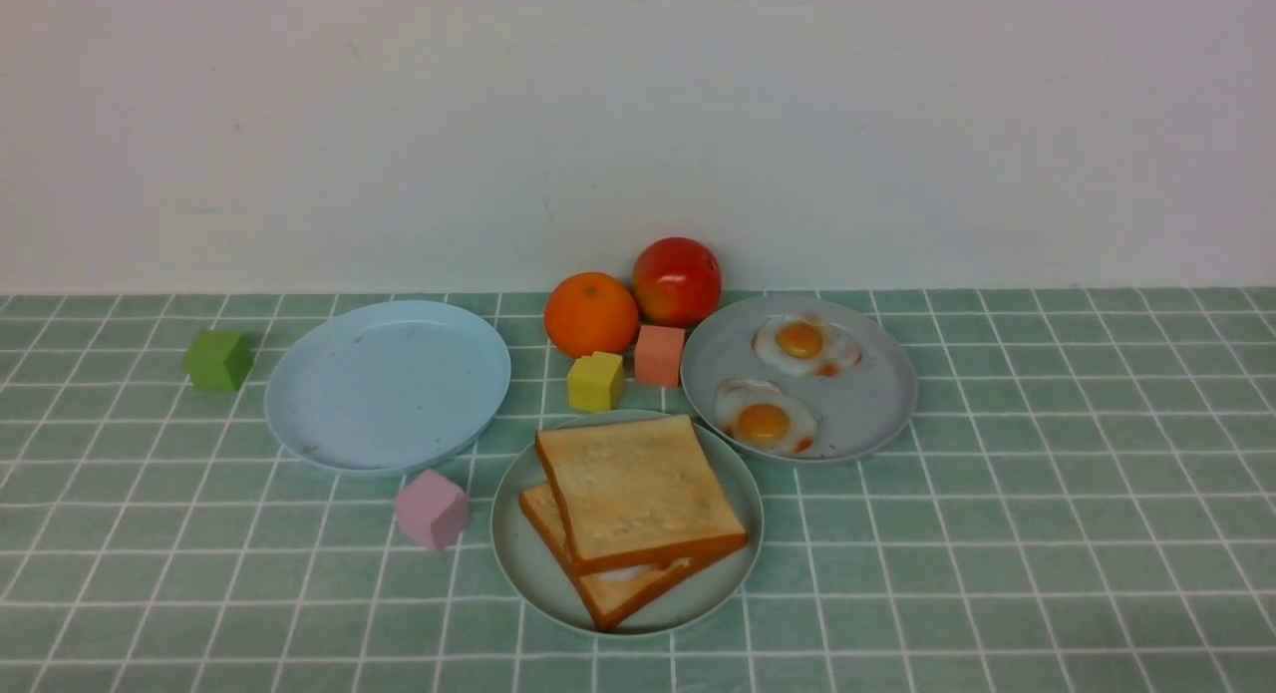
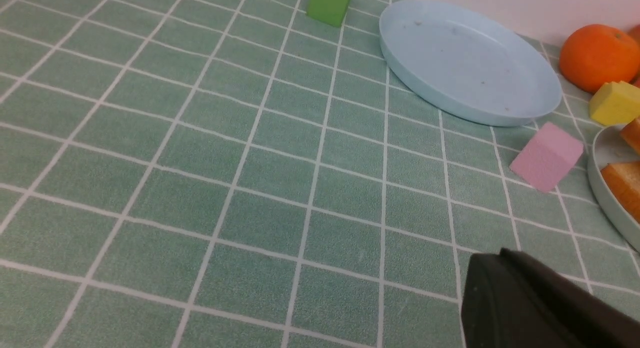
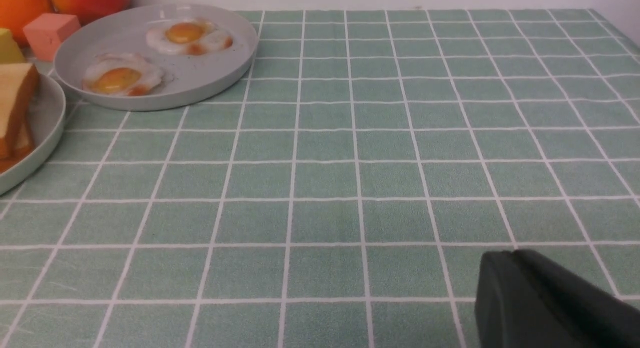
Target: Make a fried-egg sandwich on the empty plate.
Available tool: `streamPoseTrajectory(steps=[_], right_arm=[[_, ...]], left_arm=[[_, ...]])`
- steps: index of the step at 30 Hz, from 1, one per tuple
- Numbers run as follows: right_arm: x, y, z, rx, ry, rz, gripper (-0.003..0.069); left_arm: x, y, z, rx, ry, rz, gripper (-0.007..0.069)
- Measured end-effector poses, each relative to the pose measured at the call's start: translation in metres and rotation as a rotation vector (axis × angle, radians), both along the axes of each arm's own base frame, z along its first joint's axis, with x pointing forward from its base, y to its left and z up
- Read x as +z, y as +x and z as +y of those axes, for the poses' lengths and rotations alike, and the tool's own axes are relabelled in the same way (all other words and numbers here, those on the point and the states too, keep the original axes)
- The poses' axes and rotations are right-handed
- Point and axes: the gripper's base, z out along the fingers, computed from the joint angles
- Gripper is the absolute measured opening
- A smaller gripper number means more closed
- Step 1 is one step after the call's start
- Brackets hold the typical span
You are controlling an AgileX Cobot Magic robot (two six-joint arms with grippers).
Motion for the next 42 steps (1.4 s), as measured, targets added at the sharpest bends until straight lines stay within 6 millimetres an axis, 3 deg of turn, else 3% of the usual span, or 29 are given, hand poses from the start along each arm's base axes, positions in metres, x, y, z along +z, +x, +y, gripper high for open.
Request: streamPoseTrajectory(steps=[42], right_arm=[[0.0,0.0,0.0,0.0,0.0,0.0,0.0053]], left_arm=[[0.0,0.0,0.0,0.001,-0.003,0.0,0.0]])
